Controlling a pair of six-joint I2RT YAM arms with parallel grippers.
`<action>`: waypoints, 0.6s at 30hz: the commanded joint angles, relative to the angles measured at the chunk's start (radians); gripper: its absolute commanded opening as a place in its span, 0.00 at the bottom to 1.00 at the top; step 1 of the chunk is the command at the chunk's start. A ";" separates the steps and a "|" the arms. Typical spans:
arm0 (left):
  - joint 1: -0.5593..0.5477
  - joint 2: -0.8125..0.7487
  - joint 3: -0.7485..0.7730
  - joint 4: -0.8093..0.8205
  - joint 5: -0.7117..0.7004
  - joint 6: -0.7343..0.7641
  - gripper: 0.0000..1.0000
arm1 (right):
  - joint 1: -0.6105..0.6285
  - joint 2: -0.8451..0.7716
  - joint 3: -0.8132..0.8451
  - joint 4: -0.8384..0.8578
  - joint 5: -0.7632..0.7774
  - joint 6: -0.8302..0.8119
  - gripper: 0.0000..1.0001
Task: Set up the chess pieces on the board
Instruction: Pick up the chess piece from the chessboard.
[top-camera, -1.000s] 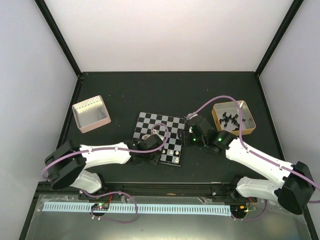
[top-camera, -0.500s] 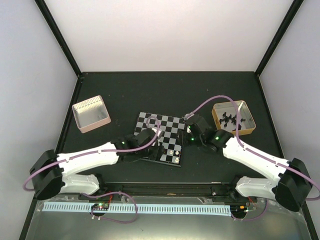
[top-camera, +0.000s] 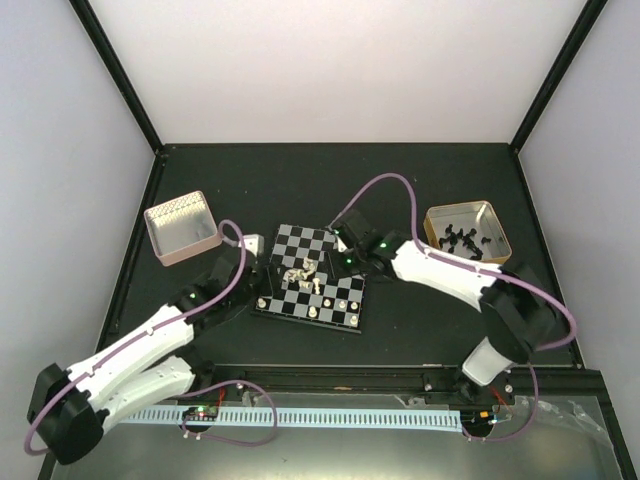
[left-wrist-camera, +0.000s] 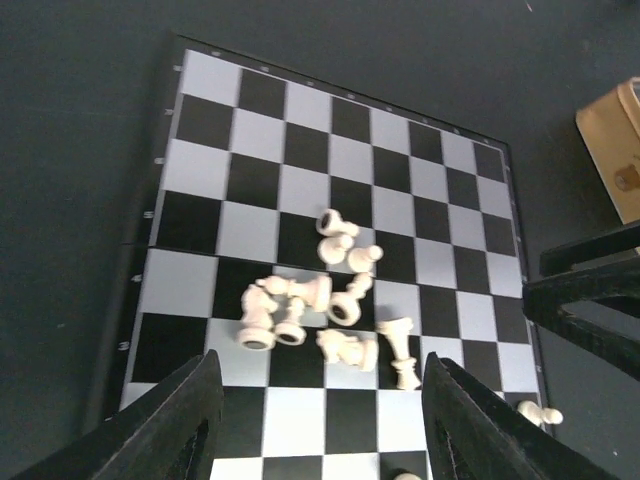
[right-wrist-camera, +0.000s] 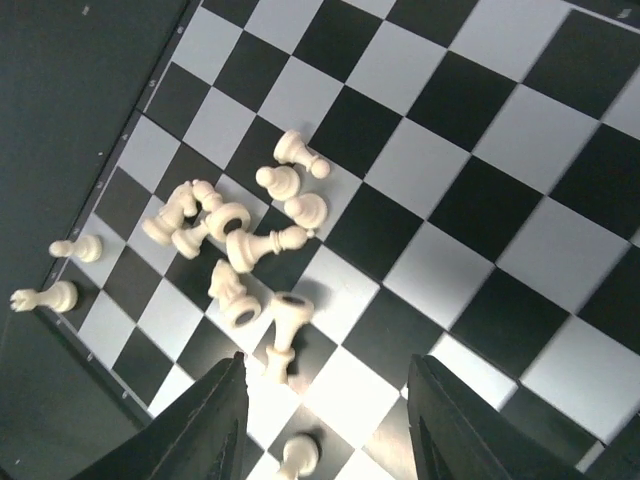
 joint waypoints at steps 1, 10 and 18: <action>0.057 -0.095 -0.051 0.051 -0.016 -0.039 0.55 | 0.009 0.113 0.100 -0.019 -0.027 -0.046 0.44; 0.121 -0.200 -0.116 0.035 0.018 -0.055 0.51 | 0.027 0.290 0.257 -0.064 0.002 -0.073 0.42; 0.147 -0.206 -0.131 0.036 0.030 -0.049 0.50 | 0.031 0.338 0.276 -0.061 -0.020 -0.078 0.41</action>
